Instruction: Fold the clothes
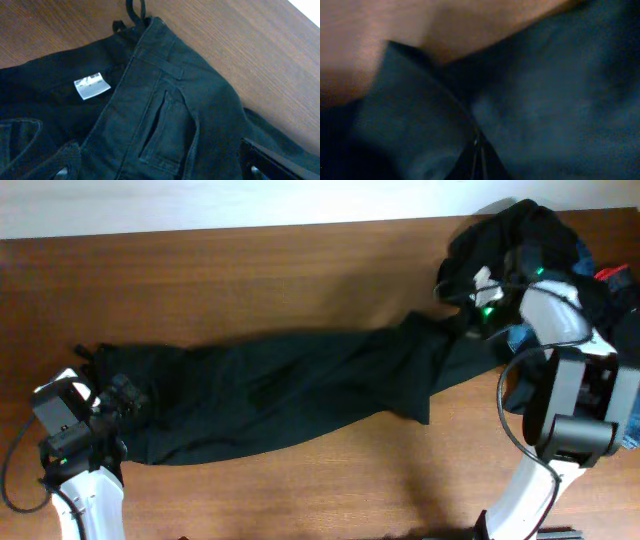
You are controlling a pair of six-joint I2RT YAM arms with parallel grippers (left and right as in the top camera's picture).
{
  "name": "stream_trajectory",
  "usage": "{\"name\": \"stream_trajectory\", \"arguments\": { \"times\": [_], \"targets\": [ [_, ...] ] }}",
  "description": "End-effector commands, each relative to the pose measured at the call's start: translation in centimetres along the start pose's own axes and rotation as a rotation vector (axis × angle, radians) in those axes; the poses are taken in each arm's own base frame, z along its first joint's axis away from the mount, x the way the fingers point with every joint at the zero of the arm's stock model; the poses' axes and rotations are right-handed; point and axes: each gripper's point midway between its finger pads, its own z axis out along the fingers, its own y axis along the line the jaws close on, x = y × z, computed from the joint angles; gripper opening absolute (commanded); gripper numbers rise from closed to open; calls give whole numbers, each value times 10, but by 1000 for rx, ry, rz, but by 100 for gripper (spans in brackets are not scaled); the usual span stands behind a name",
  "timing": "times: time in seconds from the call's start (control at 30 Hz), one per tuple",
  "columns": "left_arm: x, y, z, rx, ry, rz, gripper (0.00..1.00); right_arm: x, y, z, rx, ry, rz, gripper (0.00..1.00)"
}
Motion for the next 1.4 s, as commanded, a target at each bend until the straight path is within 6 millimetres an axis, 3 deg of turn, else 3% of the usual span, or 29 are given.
{"name": "stream_trajectory", "arguments": {
  "times": [0.0,0.17,0.37,0.57,0.73,0.97,1.27,1.3,1.37],
  "targets": [
    [-3,1,0,-8,-7,17,99,-42,6,-69,48,-153,-48,4],
    [-4,0,0,-8,-8,17,99,-55,-8,-105,170,-193,-54,4],
    [-4,0,0,-8,-8,17,99,-56,-32,-135,224,-219,3,4],
    [-4,0,0,-8,-9,17,99,-45,-86,-162,259,-248,153,4],
    [-4,0,0,-8,-10,18,99,-43,-107,-175,223,-284,199,4],
    [-4,0,0,-7,-10,18,99,-49,-93,-174,136,-304,58,4],
    [-4,0,0,-8,-10,17,100,-38,-71,-160,118,-221,17,5],
    [-4,0,0,-8,-10,17,99,-36,-70,-160,116,-215,19,19],
    [-4,0,0,-8,-10,18,99,-34,-68,-158,112,-203,20,77]
  ]
}}
